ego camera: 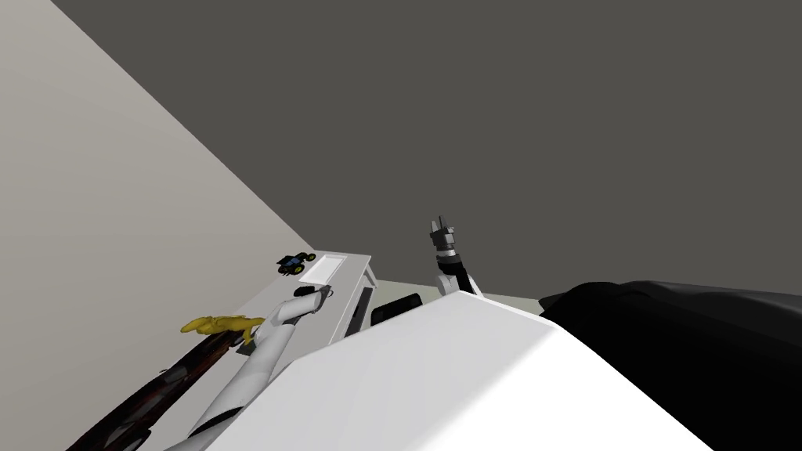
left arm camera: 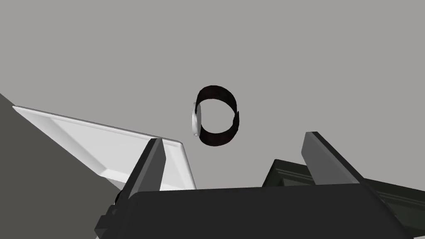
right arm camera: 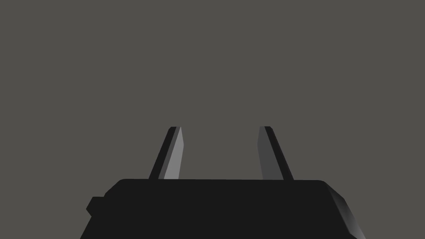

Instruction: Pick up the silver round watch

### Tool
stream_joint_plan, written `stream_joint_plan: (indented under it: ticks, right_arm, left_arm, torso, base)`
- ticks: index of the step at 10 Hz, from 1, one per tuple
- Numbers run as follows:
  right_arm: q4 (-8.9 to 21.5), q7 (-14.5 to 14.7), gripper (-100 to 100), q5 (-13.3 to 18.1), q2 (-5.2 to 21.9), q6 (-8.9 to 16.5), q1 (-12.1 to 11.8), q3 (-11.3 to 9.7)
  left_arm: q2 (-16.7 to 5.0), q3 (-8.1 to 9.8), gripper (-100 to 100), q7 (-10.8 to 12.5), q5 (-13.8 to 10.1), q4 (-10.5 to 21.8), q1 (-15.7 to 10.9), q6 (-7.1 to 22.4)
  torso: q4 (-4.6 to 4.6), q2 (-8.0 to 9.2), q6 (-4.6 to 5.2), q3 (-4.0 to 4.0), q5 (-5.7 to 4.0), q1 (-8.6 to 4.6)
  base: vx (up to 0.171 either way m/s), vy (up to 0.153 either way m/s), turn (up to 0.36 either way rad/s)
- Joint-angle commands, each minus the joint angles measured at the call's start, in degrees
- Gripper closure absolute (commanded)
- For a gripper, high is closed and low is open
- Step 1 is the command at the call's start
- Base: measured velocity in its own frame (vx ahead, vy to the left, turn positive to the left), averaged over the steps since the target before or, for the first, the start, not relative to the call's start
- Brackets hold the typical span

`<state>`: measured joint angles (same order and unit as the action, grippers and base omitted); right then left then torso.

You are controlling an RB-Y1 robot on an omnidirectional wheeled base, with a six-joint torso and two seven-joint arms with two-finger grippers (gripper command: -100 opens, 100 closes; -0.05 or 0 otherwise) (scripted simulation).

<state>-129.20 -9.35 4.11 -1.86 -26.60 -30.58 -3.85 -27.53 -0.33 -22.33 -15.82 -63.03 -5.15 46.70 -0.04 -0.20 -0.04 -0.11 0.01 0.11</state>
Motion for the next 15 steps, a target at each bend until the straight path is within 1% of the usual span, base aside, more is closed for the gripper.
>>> stream_joint_plan:
  ticks: [1, 4, 5, 6, 7, 9, 10, 11, 12, 15]
  right_arm:
    - [0.0, 0.0, 0, 0.0, 0.0, 0.0, 0.0, 0.0]
    - [0.0, 0.0, 0, 0.0, 0.0, 0.0, 0.0, 0.0]
    - [0.0, 0.0, 0, 0.0, 0.0, 0.0, 0.0, 0.0]
    - [0.0, 0.0, 0, 0.0, 0.0, 0.0, 0.0, 0.0]
    - [0.0, 0.0, 0, 0.0, 0.0, 0.0, 0.0, 0.0]
    - [0.0, 0.0, 0, 0.0, 0.0, 0.0, 0.0, 0.0]
    - [0.0, 0.0, 0, 0.0, 0.0, 0.0, 0.0, 0.0]
    - [0.0, 0.0, 0, 0.0, 0.0, 0.0, 0.0, 0.0]
    - [0.0, 0.0, 0, 0.0, 0.0, 0.0, 0.0, 0.0]
    - [0.0, 0.0, 0, 0.0, 0.0, 0.0, 0.0, 0.0]
  left_arm:
    - [-0.1, 0.12, -100, -0.8, -0.5, 1.7, -1.5, 2.7]
    - [-0.2, 0.23, -100, -1.8, -1.2, 3.9, -4.0, 5.9]
    - [-0.2, 0.21, -100, -1.5, -1.0, 3.4, -3.4, 5.1]
    - [-0.2, 0.21, 0, -1.6, -1.0, 3.5, -3.5, 5.4]
    - [0.5, 0.01, -100, -1.1, -0.4, 5.0, -3.4, 3.6]
    - [1.4, -0.24, -100, -0.6, 0.5, 7.0, -3.2, 1.3]
    - [1.6, -0.29, -100, -0.5, 0.7, 7.4, -3.2, 0.9]
    - [1.5, -0.26, -100, -0.4, 0.7, 6.5, -2.9, 1.6]
    - [1.6, -0.27, 100, -0.3, 0.7, 6.5, -2.9, 1.4]
    - [1.5, -0.24, 100, -0.3, 0.7, 6.5, -2.9, 1.4]
  torso:
    - [0.00, 0.00, 0.00, 0.00, 0.00, 0.00]
    - [0.00, 0.01, -0.01, 0.00, -0.01, -0.03]
    - [-0.01, -0.05, 0.01, -0.02, -0.02, -0.10]
    - [0.00, 0.05, -0.02, 0.02, -0.02, -0.12]
    - [0.02, 0.15, -0.02, 0.08, -0.02, -0.12]
    - [0.02, 0.12, -0.02, 0.06, 0.01, 0.04]
    - [0.01, 0.10, -0.02, 0.06, 0.02, 0.05]
    - [0.01, 0.10, -0.02, 0.05, 0.01, 0.02]
    - [0.02, 0.15, -0.02, 0.08, -0.01, -0.06]
    - [-0.04, 0.10, 0.01, 0.02, 0.04, -0.05]
  base:
    - [0.047, 0.033, -0.035]
    - [0.058, 0.018, -0.042]
    - [0.036, 0.001, -0.013]
    - [0.006, 0.001, 0.002]
    - [0.028, 0.028, -0.036]
    - [0.033, 0.049, -0.039]
    - [0.035, 0.034, -0.020]
    - [0.014, 0.013, -0.004]
    - [0.000, 0.000, 0.000]
    - [0.000, 0.000, 0.000]
